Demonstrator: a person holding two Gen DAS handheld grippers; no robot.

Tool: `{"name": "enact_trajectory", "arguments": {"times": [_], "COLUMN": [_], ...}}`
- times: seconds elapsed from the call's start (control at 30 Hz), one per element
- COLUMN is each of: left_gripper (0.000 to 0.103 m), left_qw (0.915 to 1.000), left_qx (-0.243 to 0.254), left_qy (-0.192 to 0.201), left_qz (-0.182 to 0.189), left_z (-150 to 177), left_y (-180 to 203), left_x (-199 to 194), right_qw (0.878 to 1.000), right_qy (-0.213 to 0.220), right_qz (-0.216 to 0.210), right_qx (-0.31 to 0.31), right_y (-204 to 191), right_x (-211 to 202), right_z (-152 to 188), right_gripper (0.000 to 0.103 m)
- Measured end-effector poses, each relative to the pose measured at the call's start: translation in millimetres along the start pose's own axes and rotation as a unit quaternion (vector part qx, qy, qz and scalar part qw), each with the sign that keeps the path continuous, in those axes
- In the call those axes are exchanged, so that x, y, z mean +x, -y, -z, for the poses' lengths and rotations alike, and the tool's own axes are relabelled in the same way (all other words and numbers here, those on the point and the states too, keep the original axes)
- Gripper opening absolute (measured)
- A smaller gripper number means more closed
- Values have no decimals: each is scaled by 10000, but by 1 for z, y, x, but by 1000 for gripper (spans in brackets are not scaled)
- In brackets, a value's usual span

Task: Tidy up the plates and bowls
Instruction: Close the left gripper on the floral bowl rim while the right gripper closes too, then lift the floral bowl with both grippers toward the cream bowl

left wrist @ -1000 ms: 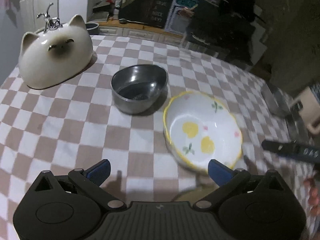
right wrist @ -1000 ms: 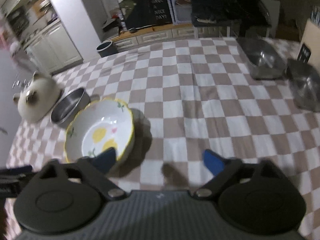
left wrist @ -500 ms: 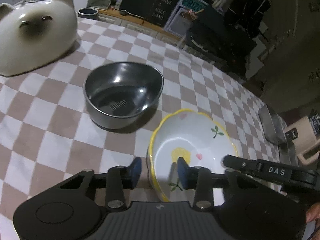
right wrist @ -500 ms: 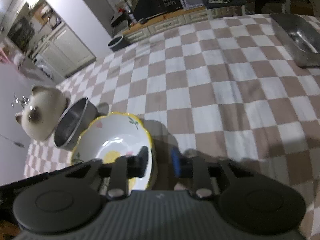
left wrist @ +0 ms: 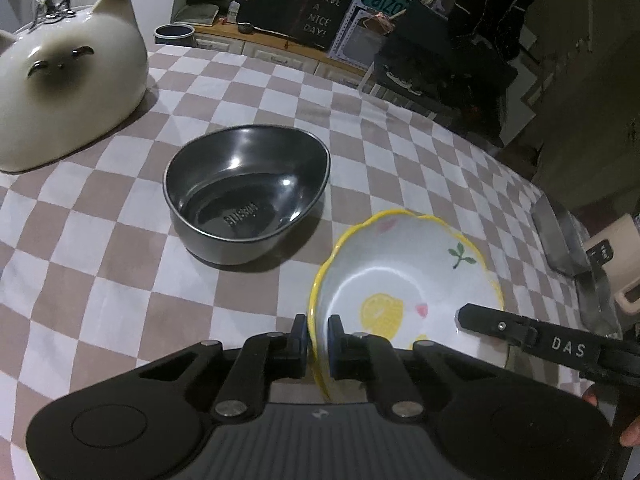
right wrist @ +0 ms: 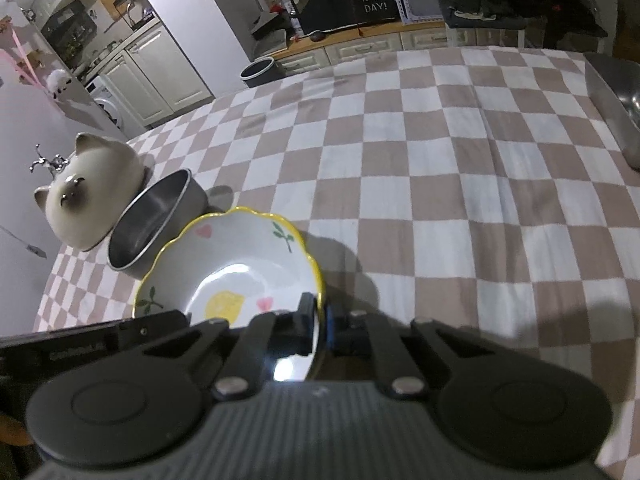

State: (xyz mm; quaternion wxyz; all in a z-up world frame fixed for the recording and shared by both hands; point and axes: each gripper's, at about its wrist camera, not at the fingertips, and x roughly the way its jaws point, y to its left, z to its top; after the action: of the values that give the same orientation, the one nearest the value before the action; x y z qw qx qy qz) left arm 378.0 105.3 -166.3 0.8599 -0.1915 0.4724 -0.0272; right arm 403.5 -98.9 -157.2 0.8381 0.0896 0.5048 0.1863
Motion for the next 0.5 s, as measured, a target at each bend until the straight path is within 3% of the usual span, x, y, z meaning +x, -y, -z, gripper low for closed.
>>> {"name": "enact_trajectory", "arguments": {"times": [0.5], "left_gripper": [10], "left_qw": [9960], "left_qx": [47], "left_qy": [834], "left_qz": [325], "left_z": [12], "left_y": [21], "left_x": [-99], "right_qw": [9972], "right_qy": [674], "right_qz": [-316], "right_qx": [52], "right_y": [-24], "right_x": [-94], "right_z": [12], "right_gripper": [9]}}
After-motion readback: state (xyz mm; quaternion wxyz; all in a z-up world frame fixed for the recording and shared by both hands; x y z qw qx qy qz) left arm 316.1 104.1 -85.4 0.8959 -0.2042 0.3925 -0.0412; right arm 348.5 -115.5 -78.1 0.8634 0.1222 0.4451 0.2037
